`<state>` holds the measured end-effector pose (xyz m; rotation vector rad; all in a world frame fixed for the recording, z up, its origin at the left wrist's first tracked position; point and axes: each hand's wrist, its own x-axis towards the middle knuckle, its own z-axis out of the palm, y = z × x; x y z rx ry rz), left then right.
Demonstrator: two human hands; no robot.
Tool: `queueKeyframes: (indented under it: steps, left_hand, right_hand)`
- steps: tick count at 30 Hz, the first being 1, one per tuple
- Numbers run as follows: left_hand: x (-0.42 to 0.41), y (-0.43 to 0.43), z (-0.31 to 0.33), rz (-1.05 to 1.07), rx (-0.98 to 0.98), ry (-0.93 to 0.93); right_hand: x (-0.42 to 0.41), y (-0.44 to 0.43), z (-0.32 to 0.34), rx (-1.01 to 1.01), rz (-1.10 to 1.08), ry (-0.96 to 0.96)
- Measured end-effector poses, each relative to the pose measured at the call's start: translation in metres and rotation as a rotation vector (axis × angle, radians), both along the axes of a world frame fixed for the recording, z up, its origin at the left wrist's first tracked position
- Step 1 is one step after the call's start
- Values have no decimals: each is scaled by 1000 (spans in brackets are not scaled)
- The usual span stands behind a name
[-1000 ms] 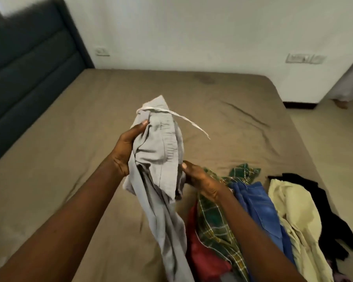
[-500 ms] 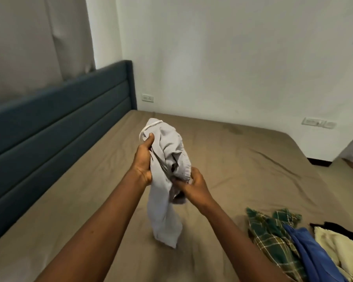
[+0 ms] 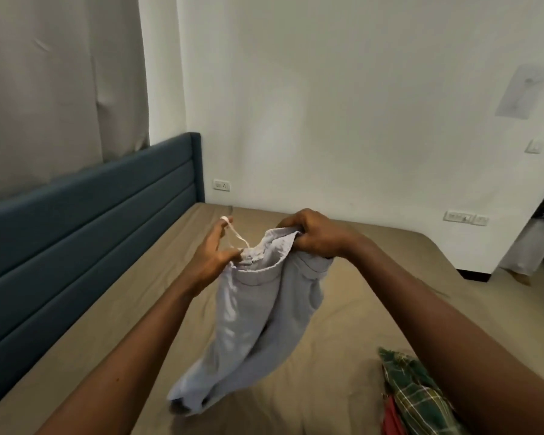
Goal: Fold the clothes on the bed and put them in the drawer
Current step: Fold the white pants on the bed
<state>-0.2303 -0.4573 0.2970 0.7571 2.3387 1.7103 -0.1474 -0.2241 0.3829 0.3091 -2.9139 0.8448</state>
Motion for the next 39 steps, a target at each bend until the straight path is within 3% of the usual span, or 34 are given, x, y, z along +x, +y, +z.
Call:
queueKeyframes:
  steps: [4, 7, 11, 12, 15, 17, 22, 27, 30, 33, 35, 37, 39]
  left_hand:
    - [25, 39, 52, -377, -26, -45]
    - [34, 58, 70, -472, -123, -53]
    - [24, 73, 69, -361, -510, 271]
    - [20, 74, 66, -347, -558, 272]
    - [12, 69, 66, -304, -453, 104]
    - [12, 70, 74, -241, -434, 130]
    - [16, 81, 104, -31, -784, 708]
    - [18, 71, 141, 38, -1083, 729]
    - [11, 57, 186, 189, -1056, 819]
    - [4, 55, 263, 332, -860, 837]
    - [4, 54, 320, 389, -615, 802]
    - [5, 50, 362, 399, -413, 751]
    - [10, 44, 386, 377, -438, 719]
  right_hand:
    - [7, -8, 56, 195, 75, -175]
    - [12, 5, 81, 253, 24, -167]
    - [27, 36, 107, 220, -81, -82]
    - [33, 46, 113, 172, -111, -57]
    - [42, 79, 121, 87, -178, 9]
    - [42, 102, 116, 135, -221, 42]
    - [45, 141, 96, 215, -322, 144]
    - [56, 160, 84, 325, -338, 194]
    - [60, 164, 96, 569, -359, 319]
    - [46, 159, 152, 669, -435, 564]
    - [39, 156, 204, 455, -537, 702]
    - [37, 157, 249, 167, -554, 684]
    - [39, 157, 280, 100, -466, 586]
